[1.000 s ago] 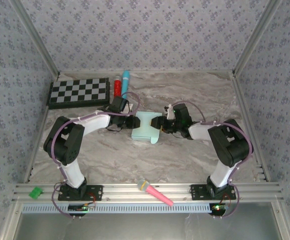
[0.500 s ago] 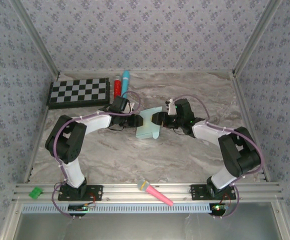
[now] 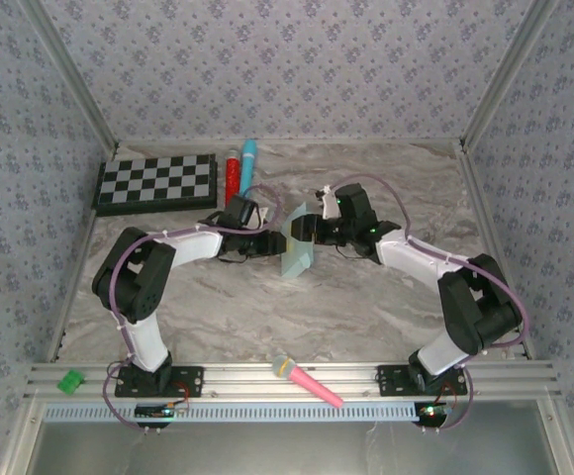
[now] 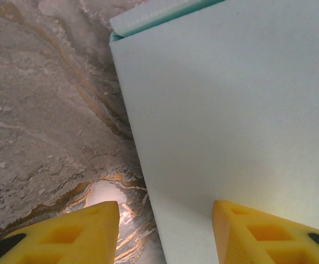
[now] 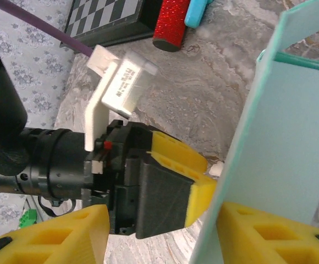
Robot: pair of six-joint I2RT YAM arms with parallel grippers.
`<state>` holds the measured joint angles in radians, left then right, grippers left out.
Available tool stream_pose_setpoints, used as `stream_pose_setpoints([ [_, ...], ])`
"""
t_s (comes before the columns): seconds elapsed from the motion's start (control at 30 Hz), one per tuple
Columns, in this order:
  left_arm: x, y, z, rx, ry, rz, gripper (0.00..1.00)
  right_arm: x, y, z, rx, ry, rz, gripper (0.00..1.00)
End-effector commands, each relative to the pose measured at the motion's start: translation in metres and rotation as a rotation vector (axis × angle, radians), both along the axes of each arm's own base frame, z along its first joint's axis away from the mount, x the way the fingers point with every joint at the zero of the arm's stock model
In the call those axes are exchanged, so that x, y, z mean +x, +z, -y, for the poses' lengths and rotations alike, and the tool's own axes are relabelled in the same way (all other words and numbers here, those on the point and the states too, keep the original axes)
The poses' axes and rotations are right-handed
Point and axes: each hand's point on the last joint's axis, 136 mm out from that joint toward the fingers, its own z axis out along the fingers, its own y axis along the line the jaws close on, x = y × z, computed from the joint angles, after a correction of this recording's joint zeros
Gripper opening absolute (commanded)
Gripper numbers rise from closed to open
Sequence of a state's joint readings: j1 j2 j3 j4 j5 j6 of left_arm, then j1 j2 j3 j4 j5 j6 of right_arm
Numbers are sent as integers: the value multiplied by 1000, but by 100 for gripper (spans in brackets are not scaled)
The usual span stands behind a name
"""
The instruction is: Fold the paper box
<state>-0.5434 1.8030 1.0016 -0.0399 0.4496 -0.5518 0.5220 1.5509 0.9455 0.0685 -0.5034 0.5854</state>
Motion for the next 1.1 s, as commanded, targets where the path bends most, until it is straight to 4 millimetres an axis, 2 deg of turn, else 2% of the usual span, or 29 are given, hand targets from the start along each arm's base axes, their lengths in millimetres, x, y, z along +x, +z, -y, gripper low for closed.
stream_pose_setpoints([
  [0.0,2,2,-5,20,34,26,48,1,4,-6,-37,22,13,56],
  [0.37,8,11,-29,114,125,85,49,4,13,-20,-54,52,38,56],
  [0.5,10,20,-33,128,137,109,49,7,28,-14,-82,35,84,55],
  [0.63,13,29,-37,142,145,131,50,9,33,2,-131,-19,109,56],
  [0.8,16,34,-35,143,144,139,49,14,14,28,-146,-119,53,54],
  [0.87,17,34,-32,140,130,135,49,14,4,33,-145,-131,21,54],
  [1.07,26,35,-22,123,101,134,49,9,-15,14,-92,-45,-51,54],
])
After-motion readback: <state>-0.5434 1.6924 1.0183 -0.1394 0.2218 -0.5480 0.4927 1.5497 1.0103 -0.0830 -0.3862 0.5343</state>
